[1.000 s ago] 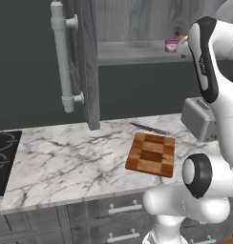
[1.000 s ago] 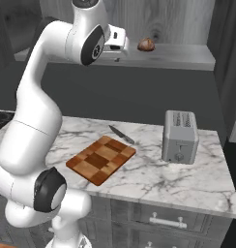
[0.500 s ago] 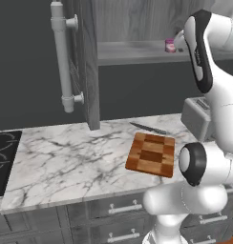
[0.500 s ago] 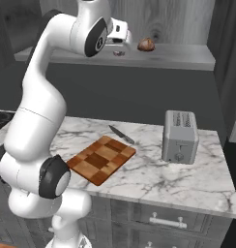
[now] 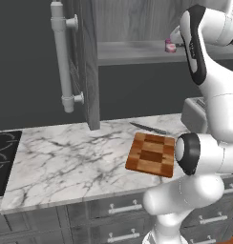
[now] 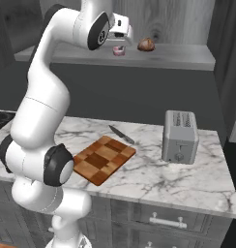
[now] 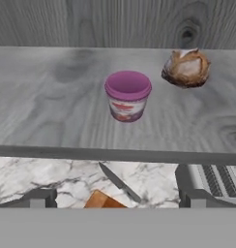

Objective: Pick the bread, place it on the cutting board, pick the jam, place it on the counter, and close the cabinet.

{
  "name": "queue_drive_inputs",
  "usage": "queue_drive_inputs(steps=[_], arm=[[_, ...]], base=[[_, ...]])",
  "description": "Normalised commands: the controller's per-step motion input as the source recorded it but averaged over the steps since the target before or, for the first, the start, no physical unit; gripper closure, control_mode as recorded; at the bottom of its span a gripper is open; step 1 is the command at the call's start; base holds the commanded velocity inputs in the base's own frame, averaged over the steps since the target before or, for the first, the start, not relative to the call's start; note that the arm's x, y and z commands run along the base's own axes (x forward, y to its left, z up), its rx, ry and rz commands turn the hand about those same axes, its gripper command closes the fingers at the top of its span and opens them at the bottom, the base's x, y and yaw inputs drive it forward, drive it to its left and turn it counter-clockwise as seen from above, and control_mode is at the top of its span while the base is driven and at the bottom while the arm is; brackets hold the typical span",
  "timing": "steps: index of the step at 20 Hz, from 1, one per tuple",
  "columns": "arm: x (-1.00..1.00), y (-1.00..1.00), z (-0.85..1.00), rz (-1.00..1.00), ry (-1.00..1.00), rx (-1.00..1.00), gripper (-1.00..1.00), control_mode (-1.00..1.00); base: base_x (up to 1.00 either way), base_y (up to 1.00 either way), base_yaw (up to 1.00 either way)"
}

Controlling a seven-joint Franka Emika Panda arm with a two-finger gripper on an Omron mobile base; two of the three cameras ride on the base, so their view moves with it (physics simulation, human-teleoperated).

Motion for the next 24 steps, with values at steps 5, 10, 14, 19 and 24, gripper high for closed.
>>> queue_drive_inputs(steps=[5,10,14,19,24], arm=[[0.23,-0.05,0.0,0.0,0.0,0.0,-1.0,-1.0],[0.23,-0.03,0.0,0.0,0.0,0.0,-1.0,-1.0],[0.25,0.0,0.0,0.0,0.0,0.0,-1.0,-1.0],[0.27,0.0,0.0,0.0,0.0,0.0,-1.0,-1.0],[0.28,0.0,0.0,0.0,0.0,0.0,-1.0,-1.0]], base=[[0.0,0.0,0.0],[0.0,0.0,0.0],[0.0,0.0,0.0],[0.0,0.0,0.0],[0.0,0.0,0.0]])
